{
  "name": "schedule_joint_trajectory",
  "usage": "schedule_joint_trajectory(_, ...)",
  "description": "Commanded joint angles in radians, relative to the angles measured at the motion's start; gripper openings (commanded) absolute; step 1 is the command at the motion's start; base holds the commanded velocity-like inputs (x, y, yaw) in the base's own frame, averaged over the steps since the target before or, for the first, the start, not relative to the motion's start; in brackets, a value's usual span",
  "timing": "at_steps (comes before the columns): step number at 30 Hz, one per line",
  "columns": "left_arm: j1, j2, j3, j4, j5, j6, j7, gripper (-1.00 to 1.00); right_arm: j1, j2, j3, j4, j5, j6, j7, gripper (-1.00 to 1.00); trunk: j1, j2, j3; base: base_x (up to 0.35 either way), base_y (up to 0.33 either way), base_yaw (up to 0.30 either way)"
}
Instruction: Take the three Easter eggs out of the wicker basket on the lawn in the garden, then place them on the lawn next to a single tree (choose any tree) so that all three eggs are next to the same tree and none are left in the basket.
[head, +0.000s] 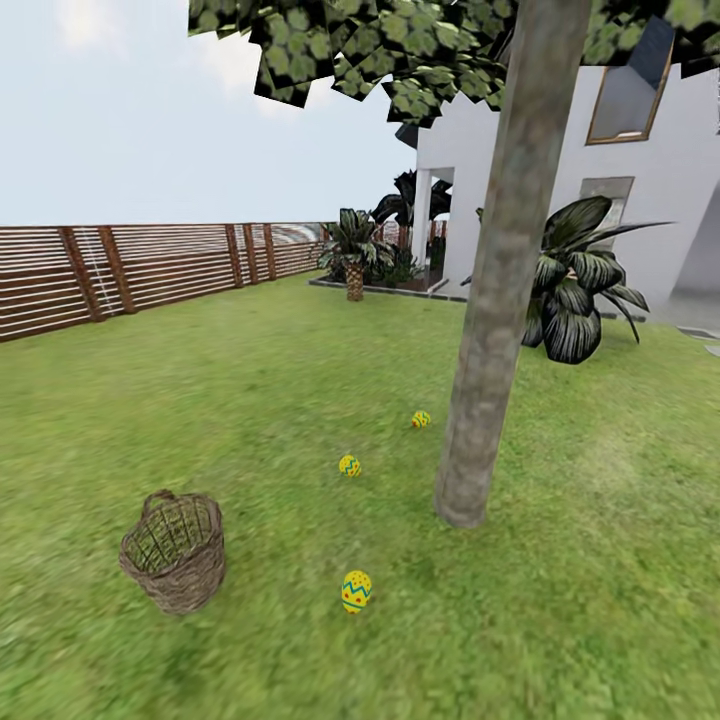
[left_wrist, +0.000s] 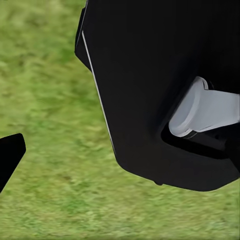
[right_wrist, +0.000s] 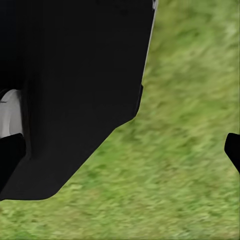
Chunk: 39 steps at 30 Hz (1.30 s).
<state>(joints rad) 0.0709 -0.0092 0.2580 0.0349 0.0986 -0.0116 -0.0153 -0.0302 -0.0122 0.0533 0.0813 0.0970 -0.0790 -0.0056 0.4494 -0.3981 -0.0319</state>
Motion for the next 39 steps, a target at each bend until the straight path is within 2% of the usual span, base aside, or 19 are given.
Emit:
schedule_joint_trajectory(1,0.0,-0.001,0.0,0.0,0.01,-0.001,-0.002,1.0,-0.002,0.0,0.005,0.005,0.008,-0.007,-0.001,1.0,0.001,-0.002,0.0,0.0,0.0,0.0)
schedule_joint_trajectory(19,0.0,-0.005,0.001,0.0,0.01,-0.002,-0.002,1.0,-0.002,0.001,0.005,0.005,0.008,-0.007,-0.001,1.0,0.001,-0.002,0.029,0.0,0.0,0.0)
schedule_joint_trajectory(22,0.0,-0.012,0.0,0.0,0.009,-0.003,-0.002,1.0,-0.002,0.001,0.005,0.005,0.007,-0.007,-0.001,1.0,0.001,-0.002,0.034,0.0,0.0,0.0)
schedule_joint_trajectory(39,0.0,-0.02,-0.001,0.0,0.007,-0.004,-0.004,1.0,-0.002,0.0,-0.003,0.005,0.001,-0.005,0.002,1.0,0.001,-0.002,0.038,0.0,0.0,0.0)
